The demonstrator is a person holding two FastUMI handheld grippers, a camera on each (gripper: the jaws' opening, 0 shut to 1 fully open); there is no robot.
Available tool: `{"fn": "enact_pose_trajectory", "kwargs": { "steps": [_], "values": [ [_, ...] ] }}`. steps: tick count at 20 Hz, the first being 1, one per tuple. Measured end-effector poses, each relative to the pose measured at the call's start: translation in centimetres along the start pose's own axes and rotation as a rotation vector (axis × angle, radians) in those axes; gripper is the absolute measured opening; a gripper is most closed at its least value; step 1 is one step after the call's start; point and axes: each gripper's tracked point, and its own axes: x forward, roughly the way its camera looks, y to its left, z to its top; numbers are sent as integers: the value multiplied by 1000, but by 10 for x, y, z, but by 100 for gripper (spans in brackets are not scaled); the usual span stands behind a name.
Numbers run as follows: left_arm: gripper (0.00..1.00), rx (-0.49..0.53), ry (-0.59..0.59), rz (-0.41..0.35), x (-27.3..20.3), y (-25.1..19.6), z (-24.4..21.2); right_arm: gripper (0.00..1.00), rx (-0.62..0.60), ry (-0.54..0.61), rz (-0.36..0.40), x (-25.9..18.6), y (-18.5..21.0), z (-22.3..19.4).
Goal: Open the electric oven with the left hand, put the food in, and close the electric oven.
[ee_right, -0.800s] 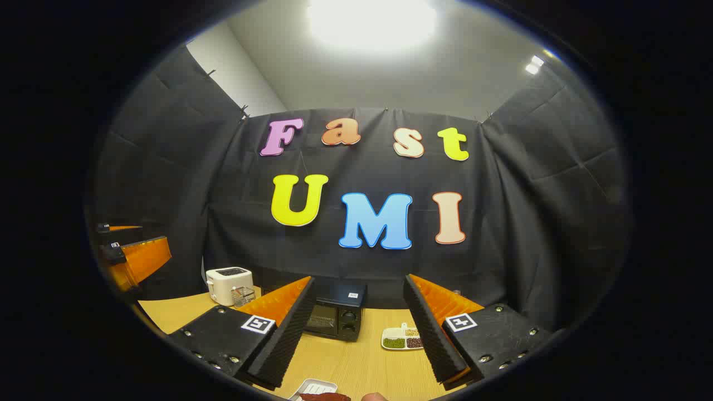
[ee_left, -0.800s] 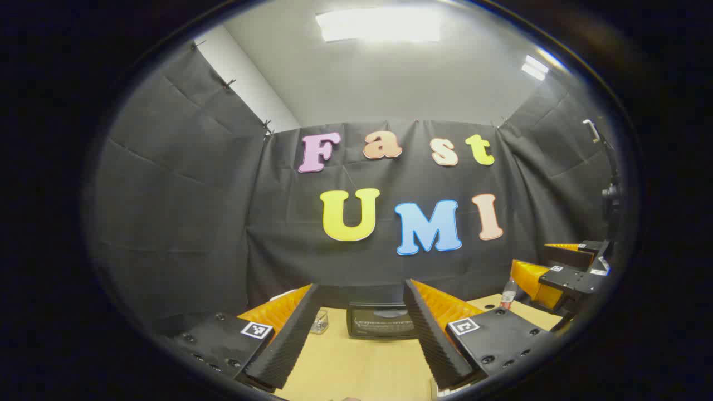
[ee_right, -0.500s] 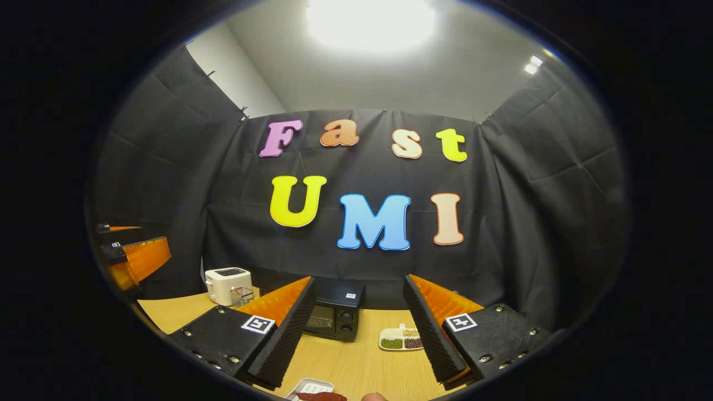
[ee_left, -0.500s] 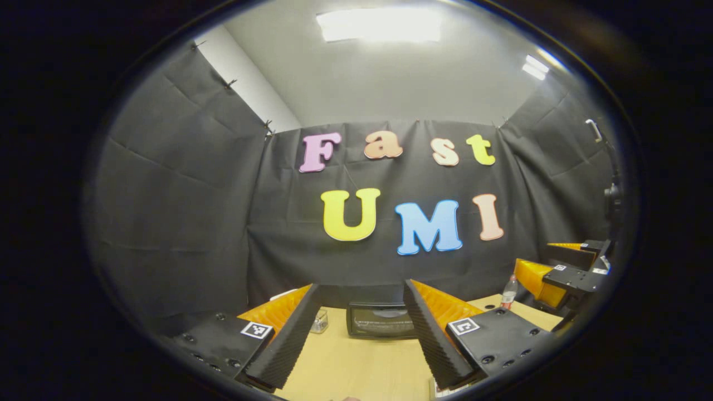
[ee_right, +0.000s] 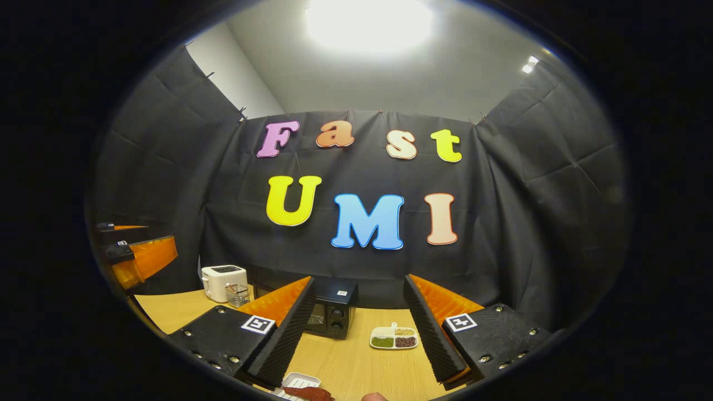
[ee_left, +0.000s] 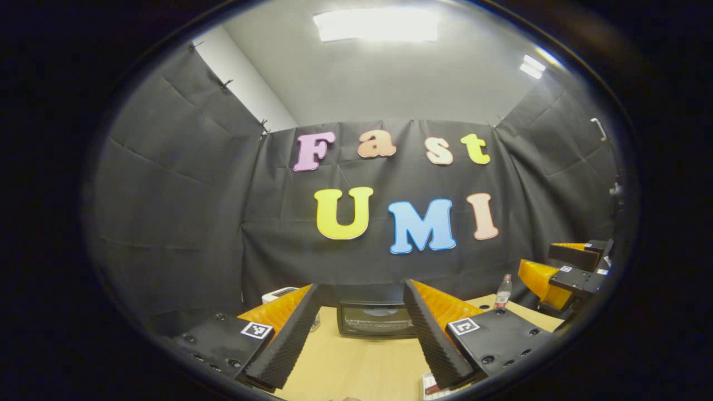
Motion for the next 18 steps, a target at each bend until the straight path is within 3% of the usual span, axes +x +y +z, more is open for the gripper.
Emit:
{"fn": "enact_pose_trajectory", "kwargs": {
  "steps": [4,9,13,14,15,18],
  "values": [
    [100,-4,8,19,23,-7,-11,95,32,13,36,-1,0,-6],
    [100,-2,23,10,87,-7,-33,95,39,10,33,15,3,-8],
    [100,-21,31,-39,160,-9,-59,95,38,14,-24,44,4,-15],
    [94,-24,32,-49,179,-8,-64,95,38,8,-41,50,3,-15],
    [99,-19,35,-57,198,-8,-72,95,32,14,-61,58,1,-16],
    [99,-9,55,-93,253,-15,-100,95,13,43,-125,75,-10,-27]
  ]
}}
